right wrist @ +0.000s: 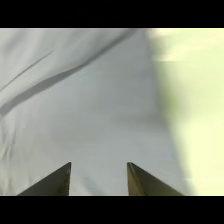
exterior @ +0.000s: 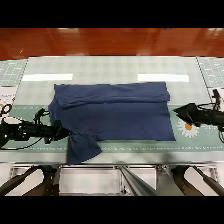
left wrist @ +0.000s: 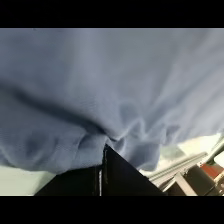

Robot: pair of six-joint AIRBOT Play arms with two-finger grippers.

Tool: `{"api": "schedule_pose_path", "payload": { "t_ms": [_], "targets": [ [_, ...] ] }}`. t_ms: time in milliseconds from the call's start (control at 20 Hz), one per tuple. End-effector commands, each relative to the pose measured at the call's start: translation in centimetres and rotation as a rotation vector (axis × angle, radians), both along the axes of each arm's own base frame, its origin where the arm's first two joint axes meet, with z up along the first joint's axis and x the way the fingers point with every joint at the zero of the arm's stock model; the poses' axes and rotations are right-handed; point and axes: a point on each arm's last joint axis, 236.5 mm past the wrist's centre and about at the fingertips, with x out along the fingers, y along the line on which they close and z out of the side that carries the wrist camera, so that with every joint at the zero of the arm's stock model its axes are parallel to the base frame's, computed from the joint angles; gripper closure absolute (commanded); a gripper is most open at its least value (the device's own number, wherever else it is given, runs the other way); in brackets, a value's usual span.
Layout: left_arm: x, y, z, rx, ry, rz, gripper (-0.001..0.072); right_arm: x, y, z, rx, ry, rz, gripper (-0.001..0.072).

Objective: Fold the shirts.

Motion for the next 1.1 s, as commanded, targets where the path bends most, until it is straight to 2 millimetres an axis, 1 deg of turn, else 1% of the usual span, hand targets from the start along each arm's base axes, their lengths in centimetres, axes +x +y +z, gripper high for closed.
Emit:
{"api": "schedule_pose_path", "payload": {
  "t_ms": [0, 100, 250, 450, 500, 700, 750, 850, 900, 1000, 1050],
  "targets": [
    [0.5, -0.8, 1.1, -0.036, -0.035, -0.024, 0.0684, -4.4, -4.5, -2.6, -0.037, 0.208, -0.124, 0.0302],
    [0.6, -0.7, 1.0, -0.03, -0.039, -0.02, 0.0684, -8.4, -4.1, -4.6, -0.022, 0.394, -0.065, 0.0302],
    [0.7, -0.7, 1.0, -0.03, -0.04, -0.02, 0.0684, -9.8, -1.6, -5.2, 0.074, 0.486, 0.027, 0.0302],
    [0.7, -0.7, 1.0, -0.029, -0.04, -0.02, 0.0684, -11.4, 0.0, -6.4, 0.084, 0.577, 0.142, 0.0302],
    [0.7, -0.7, 1.0, -0.029, -0.04, -0.019, 0.0684, -11.3, 0.2, -6.6, 0.094, 0.585, 0.146, 0.0302],
    [0.7, -0.7, 1.0, -0.029, -0.04, -0.019, 0.0684, -9.8, 0.6, -7.0, 0.125, 0.547, 0.107, 0.0302],
    [0.7, -0.7, 1.0, -0.027, -0.041, -0.018, 0.0684, -9.8, 0.9, -7.2, 0.121, 0.552, 0.123, 0.0302],
    [0.8, -0.6, 0.9, -0.024, -0.044, -0.015, 0.0684, -9.6, 2.3, -7.8, 0.107, 0.561, 0.182, 0.0302],
    [0.8, -0.6, 0.9, -0.024, -0.043, -0.015, 0.0684, -9.1, 3.0, -8.0, 0.096, 0.551, 0.2, 0.0303],
    [0.8, -0.6, 0.9, -0.024, -0.043, -0.015, 0.0684, -6.9, 4.2, -7.7, 0.093, 0.473, 0.215, 0.0312],
    [0.8, -0.6, 0.9, -0.024, -0.044, -0.015, 0.0684, -6.2, 4.4, -7.3, 0.092, 0.44, 0.231, 0.0432]
  ]
}}
